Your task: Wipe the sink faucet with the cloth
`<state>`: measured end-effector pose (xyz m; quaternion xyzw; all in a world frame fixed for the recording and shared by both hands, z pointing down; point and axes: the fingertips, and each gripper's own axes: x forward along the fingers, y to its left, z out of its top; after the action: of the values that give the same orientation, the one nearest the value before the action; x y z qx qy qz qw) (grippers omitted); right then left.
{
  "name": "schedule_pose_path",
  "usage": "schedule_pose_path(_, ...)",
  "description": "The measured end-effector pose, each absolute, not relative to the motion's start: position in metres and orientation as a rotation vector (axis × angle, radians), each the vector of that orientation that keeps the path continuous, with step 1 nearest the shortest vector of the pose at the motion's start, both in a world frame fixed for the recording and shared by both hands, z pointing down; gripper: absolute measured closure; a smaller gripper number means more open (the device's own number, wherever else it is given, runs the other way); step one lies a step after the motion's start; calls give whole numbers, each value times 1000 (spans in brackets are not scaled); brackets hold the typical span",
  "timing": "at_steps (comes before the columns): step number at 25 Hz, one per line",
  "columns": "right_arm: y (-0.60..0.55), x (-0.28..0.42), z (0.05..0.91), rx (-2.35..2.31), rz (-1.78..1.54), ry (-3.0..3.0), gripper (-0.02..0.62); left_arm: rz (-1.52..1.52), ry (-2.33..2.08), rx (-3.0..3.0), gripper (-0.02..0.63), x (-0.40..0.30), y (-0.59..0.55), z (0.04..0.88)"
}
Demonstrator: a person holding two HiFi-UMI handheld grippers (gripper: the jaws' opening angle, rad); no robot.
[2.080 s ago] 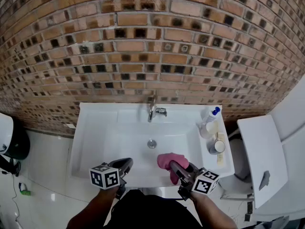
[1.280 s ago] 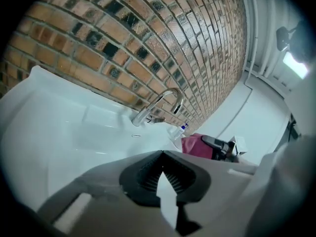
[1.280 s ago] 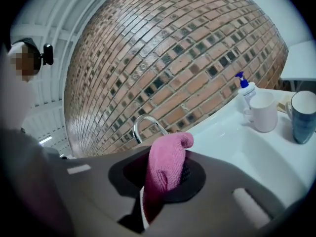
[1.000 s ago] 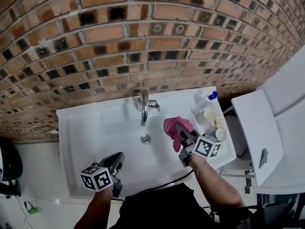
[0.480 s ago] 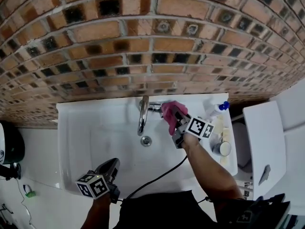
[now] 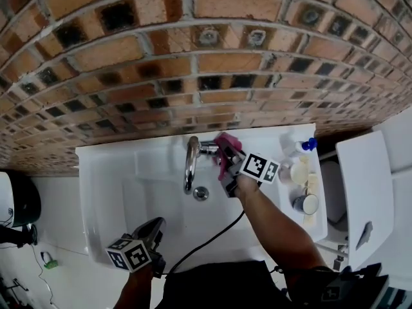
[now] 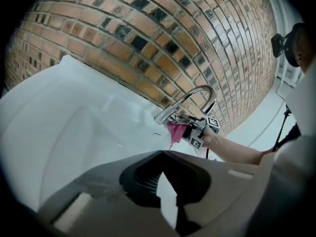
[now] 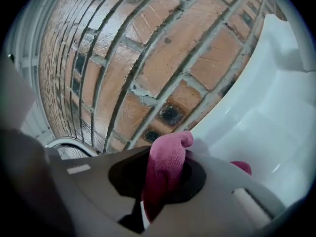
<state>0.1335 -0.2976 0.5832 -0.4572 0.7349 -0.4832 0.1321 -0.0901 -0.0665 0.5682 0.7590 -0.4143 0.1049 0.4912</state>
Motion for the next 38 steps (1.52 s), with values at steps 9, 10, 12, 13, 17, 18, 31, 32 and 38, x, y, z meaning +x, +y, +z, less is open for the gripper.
schedule_pose_path(9,-286,134,581,-1257,-1488,1908,549,278,-970,1867,602,-83,-71,571)
schedule_pose_path(10,-283,134,580,-1260,-1488,1903,548,280,-969,1871,603,-82,-71,571)
schedule_pose_path(12,-279,134,577,-1257,-1483,1897,548,281,-963,1879,601,-81,-69,570)
schedule_pose_path(13,-277,134,575,-1255,-1479,1896,549,280,-959,1884,601,-80,-68,569)
schedule_pose_path(17,-268,132,564,-1236,-1460,1892,549,280,-950,1904,601,-80,-61,565)
schedule_pose_path(18,-265,131,561,-1233,-1454,1896,549,279,-950,1908,602,-81,-59,564)
schedule_pose_path(31,-230,125,527,-1201,-1386,1907,549,289,-910,1976,603,-85,-37,551)
schedule_pose_path(32,-227,124,525,-1204,-1377,1914,549,290,-905,1982,602,-86,-37,550)
schedule_pose_path(38,-201,112,518,-1182,-1350,2013,549,292,-896,2006,602,-93,-41,547)
